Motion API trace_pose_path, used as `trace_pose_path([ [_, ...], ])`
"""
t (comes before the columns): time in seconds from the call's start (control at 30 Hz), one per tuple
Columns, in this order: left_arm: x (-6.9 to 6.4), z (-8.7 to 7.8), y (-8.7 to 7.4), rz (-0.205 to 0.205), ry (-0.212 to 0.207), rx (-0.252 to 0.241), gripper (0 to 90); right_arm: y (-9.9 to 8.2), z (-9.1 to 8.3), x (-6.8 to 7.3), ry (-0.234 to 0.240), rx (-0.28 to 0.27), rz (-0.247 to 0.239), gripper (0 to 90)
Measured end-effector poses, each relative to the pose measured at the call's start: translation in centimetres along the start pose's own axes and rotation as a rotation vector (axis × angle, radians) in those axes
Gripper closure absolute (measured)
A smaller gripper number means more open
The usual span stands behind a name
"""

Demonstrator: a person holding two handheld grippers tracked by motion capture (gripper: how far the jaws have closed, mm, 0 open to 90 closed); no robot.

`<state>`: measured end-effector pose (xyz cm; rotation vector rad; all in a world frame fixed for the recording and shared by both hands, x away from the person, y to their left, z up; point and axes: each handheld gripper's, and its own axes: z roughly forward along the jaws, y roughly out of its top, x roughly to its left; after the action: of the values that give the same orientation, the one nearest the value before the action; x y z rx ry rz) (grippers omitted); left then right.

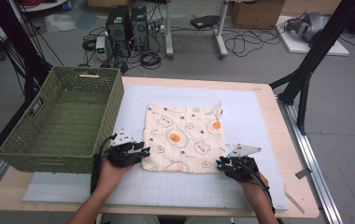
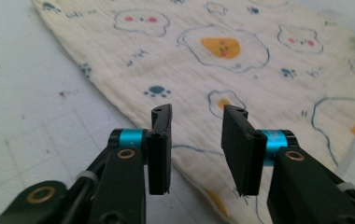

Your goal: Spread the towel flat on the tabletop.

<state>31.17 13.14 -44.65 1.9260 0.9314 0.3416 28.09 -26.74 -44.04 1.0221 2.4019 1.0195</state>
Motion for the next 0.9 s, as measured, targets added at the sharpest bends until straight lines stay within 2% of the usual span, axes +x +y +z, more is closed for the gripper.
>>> trace_pose_path([
  [0.1,-0.5,0.4,-0.1,0.027,-0.007,0.032,67.7,-0.2,0.2,0.0,-0.002,0.013,0.003,74.7],
  [0.17,-1.0,0.8,-0.2,0.07,0.009,0.07,68.8,-0.2,0.2,-0.1,0.006,0.019,0.005,77.0],
  [0.27,-1.9,1.0,-0.3,0.15,0.046,0.094,82.2,-0.1,0.3,0.2,0.021,0.028,-0.002,88.1],
  [0.3,-2.1,0.9,-0.3,0.166,0.059,0.099,87.3,0.0,0.2,0.4,0.014,0.036,-0.01,88.7],
  [0.37,-2.2,0.8,-0.4,0.168,0.068,0.099,89.0,0.0,0.2,0.5,0.013,0.045,-0.006,89.3],
  [0.43,-2.2,0.4,-0.5,0.149,0.066,0.101,89.5,-0.1,-0.1,0.4,0.028,0.046,0.01,89.4],
  [0.57,-1.8,-0.1,-0.7,0.124,0.047,0.103,89.4,-0.5,-0.6,0.4,0.043,0.052,0.013,89.2],
  [0.6,-1.7,-0.2,-0.7,0.115,0.046,0.091,88.8,-0.5,-0.8,0.4,0.036,0.05,0.007,84.1],
  [0.63,-1.5,-0.3,-0.6,0.096,0.056,0.065,82.1,-0.5,-0.9,0.4,0.018,0.039,0.004,76.0],
  [0.67,-1.3,-0.4,-0.4,0.066,0.058,0.038,67.0,-0.5,-1.1,0.1,0.02,0.013,0.018,69.7],
  [0.73,-0.8,-0.9,0.0,0.038,0.05,-0.027,60.0,-0.2,-1.7,-0.3,-0.019,-0.058,0.043,58.8],
  [0.8,-0.3,-1.4,0.3,0.019,0.044,-0.089,50.6,0.2,-2.3,-0.8,-0.065,-0.126,0.076,44.3],
  [0.9,0.2,-2.0,0.7,0.003,0.022,-0.172,42.5,0.4,-3.5,-1.5,-0.14,-0.207,0.119,31.6],
])
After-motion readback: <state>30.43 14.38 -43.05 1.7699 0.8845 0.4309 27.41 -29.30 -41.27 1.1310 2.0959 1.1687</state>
